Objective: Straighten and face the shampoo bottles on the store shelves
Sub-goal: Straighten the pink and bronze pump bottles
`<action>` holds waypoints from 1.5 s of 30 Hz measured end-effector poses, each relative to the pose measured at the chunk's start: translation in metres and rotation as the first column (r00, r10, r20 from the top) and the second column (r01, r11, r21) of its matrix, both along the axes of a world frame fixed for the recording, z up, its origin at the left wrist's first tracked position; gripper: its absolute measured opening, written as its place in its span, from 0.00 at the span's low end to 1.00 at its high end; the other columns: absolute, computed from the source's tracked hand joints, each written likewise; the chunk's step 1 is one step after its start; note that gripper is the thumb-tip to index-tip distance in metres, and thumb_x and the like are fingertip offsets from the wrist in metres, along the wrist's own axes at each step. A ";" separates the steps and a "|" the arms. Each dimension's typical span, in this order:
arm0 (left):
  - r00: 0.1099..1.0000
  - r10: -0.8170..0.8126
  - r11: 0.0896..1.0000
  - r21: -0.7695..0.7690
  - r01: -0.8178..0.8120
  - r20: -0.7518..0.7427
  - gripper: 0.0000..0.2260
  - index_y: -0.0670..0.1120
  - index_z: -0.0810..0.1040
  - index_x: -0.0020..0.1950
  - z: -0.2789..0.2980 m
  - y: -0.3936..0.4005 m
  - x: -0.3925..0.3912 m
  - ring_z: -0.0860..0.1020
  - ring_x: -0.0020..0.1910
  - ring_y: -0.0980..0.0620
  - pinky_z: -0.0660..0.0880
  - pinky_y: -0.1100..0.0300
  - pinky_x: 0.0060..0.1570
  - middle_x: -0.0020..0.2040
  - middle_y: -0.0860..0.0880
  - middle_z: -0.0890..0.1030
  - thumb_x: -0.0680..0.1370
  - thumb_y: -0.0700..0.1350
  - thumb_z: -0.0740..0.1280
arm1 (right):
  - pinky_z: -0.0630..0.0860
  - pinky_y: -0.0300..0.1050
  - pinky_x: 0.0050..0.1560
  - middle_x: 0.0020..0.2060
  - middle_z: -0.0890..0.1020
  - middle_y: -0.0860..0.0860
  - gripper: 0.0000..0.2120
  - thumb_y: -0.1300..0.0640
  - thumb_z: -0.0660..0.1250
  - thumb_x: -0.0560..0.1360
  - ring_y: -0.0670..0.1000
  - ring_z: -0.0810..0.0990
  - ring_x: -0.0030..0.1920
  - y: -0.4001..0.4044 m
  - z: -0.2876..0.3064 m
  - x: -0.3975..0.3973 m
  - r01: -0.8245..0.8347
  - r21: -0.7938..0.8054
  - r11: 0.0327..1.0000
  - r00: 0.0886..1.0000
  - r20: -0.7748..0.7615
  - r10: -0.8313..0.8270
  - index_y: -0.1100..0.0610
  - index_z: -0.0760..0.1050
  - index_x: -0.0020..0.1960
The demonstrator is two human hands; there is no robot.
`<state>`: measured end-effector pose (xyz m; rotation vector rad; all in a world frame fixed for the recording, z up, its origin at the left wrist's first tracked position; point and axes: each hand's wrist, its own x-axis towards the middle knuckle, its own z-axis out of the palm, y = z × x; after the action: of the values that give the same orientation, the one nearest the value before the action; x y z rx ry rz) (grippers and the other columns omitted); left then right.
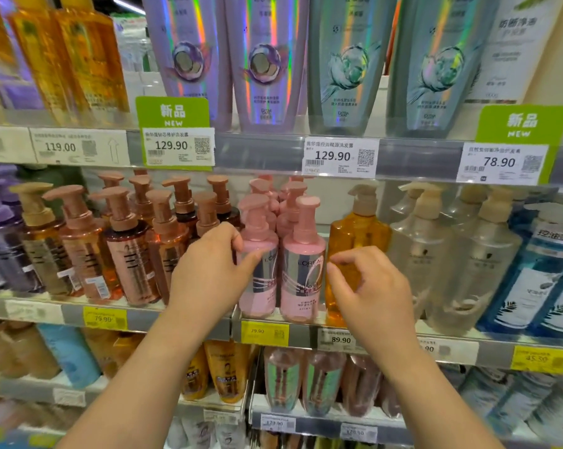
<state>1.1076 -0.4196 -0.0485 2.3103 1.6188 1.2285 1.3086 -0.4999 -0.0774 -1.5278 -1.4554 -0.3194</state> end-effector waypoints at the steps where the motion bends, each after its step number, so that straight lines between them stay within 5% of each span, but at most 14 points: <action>1: 1.000 0.005 1.000 0.002 -0.005 0.006 0.16 0.54 0.63 0.37 -0.001 -0.002 -0.003 0.72 0.35 0.54 0.68 0.55 0.31 0.36 0.55 0.74 0.74 0.56 0.70 | 0.72 0.38 0.42 0.44 0.81 0.45 0.02 0.57 0.73 0.75 0.44 0.78 0.44 0.002 -0.002 -0.002 -0.035 -0.011 0.999 0.999 0.002 0.035 0.52 0.82 0.47; 5: 1.000 0.029 1.000 0.009 -0.029 0.009 0.16 0.53 0.65 0.36 0.000 -0.004 -0.022 0.78 0.48 0.49 0.75 0.51 0.42 0.48 0.52 0.82 0.74 0.55 0.71 | 0.72 0.35 0.40 0.45 0.81 0.46 0.03 0.58 0.73 0.74 0.43 0.77 0.42 0.010 -0.007 -0.020 -0.144 -0.074 0.987 0.990 0.005 0.144 0.53 0.82 0.47; 10: 0.993 0.116 0.993 0.034 -0.117 0.023 0.16 0.54 0.65 0.36 0.001 0.004 -0.061 0.79 0.44 0.50 0.76 0.51 0.41 0.45 0.55 0.82 0.73 0.56 0.71 | 0.66 0.33 0.41 0.44 0.81 0.44 0.04 0.57 0.73 0.74 0.39 0.72 0.41 0.026 -0.003 -0.056 -0.213 -0.138 0.967 0.977 -0.024 0.212 0.51 0.82 0.48; 13: 0.981 0.194 0.980 0.028 -0.195 0.019 0.16 0.54 0.65 0.37 0.002 0.015 -0.085 0.77 0.41 0.51 0.72 0.55 0.36 0.42 0.55 0.80 0.74 0.57 0.70 | 0.70 0.35 0.49 0.50 0.82 0.44 0.05 0.55 0.71 0.76 0.42 0.78 0.49 0.038 0.003 -0.082 -0.276 -0.201 0.940 0.961 -0.047 0.273 0.51 0.82 0.52; 17: 0.975 0.217 0.975 0.033 -0.219 0.034 0.15 0.56 0.66 0.40 0.005 0.031 -0.113 0.77 0.43 0.51 0.75 0.54 0.39 0.46 0.57 0.78 0.73 0.60 0.70 | 0.69 0.38 0.61 0.65 0.79 0.45 0.19 0.49 0.67 0.79 0.46 0.76 0.64 0.058 0.020 -0.116 -0.253 -0.313 0.915 0.965 -0.022 0.260 0.49 0.75 0.68; 20: 0.985 0.172 0.985 -0.023 -0.172 0.017 0.18 0.55 0.65 0.48 0.005 0.045 -0.123 0.79 0.41 0.48 0.74 0.55 0.35 0.42 0.56 0.77 0.72 0.64 0.69 | 0.70 0.40 0.56 0.65 0.78 0.47 0.24 0.47 0.65 0.80 0.49 0.76 0.65 0.075 0.034 -0.137 -0.212 -0.384 0.899 0.976 -0.042 0.213 0.52 0.68 0.73; 23: 0.992 0.121 0.991 -0.053 -0.122 -0.027 0.32 0.49 0.61 0.63 -0.003 0.059 -0.122 0.82 0.48 0.44 0.78 0.52 0.38 0.52 0.50 0.81 0.71 0.67 0.67 | 0.69 0.41 0.41 0.49 0.79 0.49 0.21 0.42 0.67 0.78 0.53 0.79 0.55 0.093 0.040 -0.154 -0.094 -0.459 0.883 0.996 -0.032 0.089 0.57 0.72 0.62; 27: 0.983 0.120 0.990 -0.052 -0.128 -0.139 0.42 0.42 0.54 0.73 -0.006 0.074 -0.117 0.81 0.52 0.42 0.76 0.53 0.39 0.60 0.44 0.79 0.72 0.69 0.63 | 0.69 0.46 0.40 0.46 0.80 0.55 0.31 0.31 0.67 0.72 0.56 0.78 0.50 0.107 0.039 -0.174 0.161 -0.438 0.885 0.987 0.059 -0.150 0.61 0.74 0.53; 31: 0.966 0.061 0.998 -0.017 -0.067 -0.252 0.37 0.38 0.62 0.68 -0.003 0.083 -0.125 0.82 0.49 0.41 0.72 0.54 0.35 0.54 0.43 0.81 0.75 0.69 0.60 | 0.65 0.46 0.39 0.40 0.77 0.53 0.27 0.33 0.70 0.70 0.57 0.78 0.47 0.110 0.045 -0.188 0.263 -0.434 0.862 0.965 0.115 -0.237 0.59 0.73 0.45; 33: 0.959 -0.031 0.999 -0.018 0.027 -0.283 0.33 0.38 0.62 0.65 -0.002 0.084 -0.131 0.81 0.48 0.41 0.71 0.55 0.34 0.52 0.43 0.80 0.77 0.66 0.60 | 0.65 0.45 0.37 0.35 0.73 0.47 0.21 0.39 0.73 0.72 0.53 0.75 0.41 0.108 0.054 -0.186 0.177 -0.523 0.834 0.981 0.023 -0.194 0.54 0.70 0.39; 37: 0.939 -0.256 0.966 -0.103 0.239 -0.231 0.26 0.38 0.63 0.63 -0.001 0.095 -0.140 0.80 0.47 0.41 0.72 0.55 0.35 0.50 0.41 0.80 0.79 0.58 0.63 | 0.81 0.51 0.33 0.38 0.83 0.51 0.11 0.49 0.76 0.72 0.55 0.83 0.36 0.106 0.062 -0.169 -0.094 -0.619 0.780 0.970 -0.234 -0.069 0.52 0.76 0.48; 45: 0.957 -0.249 0.968 -0.066 0.242 -0.147 0.31 0.40 0.67 0.60 0.008 0.090 -0.137 0.79 0.53 0.42 0.75 0.54 0.42 0.55 0.42 0.77 0.73 0.63 0.69 | 0.65 0.47 0.32 0.34 0.71 0.47 0.26 0.32 0.72 0.67 0.51 0.72 0.38 0.109 0.053 -0.203 0.337 -0.444 0.830 0.933 0.035 -0.359 0.49 0.62 0.34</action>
<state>0.9711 -0.3293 -0.0404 2.5375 1.3291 0.9704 1.1059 -0.3909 -0.0246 -2.1691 -1.2537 -0.1626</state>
